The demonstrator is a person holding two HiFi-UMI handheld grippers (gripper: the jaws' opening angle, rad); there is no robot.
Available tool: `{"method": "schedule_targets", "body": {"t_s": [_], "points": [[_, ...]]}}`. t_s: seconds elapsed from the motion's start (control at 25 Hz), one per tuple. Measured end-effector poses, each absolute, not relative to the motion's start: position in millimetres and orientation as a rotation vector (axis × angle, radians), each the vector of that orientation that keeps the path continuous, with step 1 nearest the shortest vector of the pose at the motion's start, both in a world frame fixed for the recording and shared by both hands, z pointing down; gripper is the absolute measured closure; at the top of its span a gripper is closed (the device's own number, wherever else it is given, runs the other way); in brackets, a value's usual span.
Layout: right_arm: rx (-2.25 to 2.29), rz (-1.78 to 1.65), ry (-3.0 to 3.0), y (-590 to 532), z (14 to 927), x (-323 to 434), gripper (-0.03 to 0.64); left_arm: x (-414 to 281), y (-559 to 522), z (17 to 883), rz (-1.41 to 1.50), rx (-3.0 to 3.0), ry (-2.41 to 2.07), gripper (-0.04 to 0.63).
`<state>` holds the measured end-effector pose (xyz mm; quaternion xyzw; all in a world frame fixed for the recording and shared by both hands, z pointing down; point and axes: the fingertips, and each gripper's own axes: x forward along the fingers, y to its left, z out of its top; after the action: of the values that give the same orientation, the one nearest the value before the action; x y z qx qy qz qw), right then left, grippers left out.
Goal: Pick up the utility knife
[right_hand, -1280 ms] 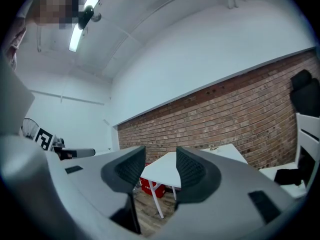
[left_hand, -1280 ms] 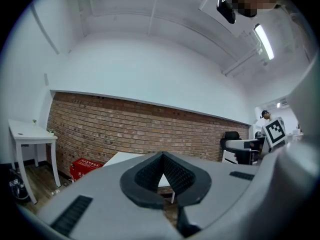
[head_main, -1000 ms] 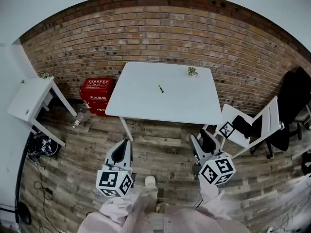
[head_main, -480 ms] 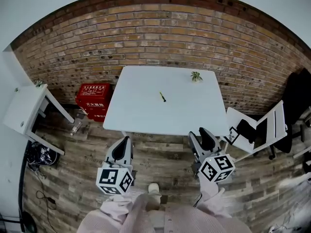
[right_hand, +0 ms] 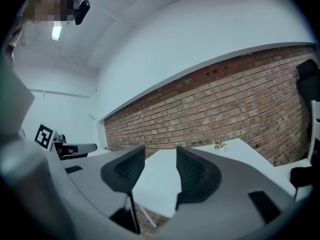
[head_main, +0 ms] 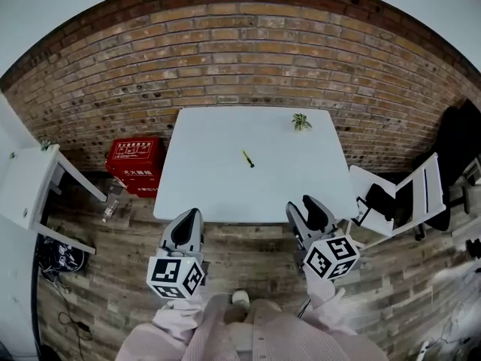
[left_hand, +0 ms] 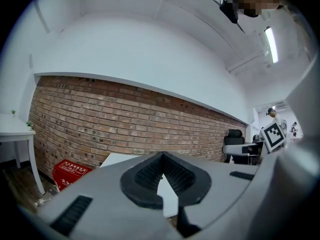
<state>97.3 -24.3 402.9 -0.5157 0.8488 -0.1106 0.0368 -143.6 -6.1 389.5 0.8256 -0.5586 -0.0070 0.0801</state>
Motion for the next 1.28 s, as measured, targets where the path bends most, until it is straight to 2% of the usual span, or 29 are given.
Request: {"method": "schedule_targets", "body": {"t_s": [0.56, 1.28], "points": [[-1.646, -0.396, 2.616, -70.4, 422.9, 88.7, 0.437, -154.5, -55.2, 413.9, 0.01, 2.43, -1.624, 0.603], [-1.586, -0.561, 2.738, -203.3, 463.9, 71.5, 0.437, -151.6, -172.7, 460.6, 0.089, 2.279, -1.596, 0.603]]}}
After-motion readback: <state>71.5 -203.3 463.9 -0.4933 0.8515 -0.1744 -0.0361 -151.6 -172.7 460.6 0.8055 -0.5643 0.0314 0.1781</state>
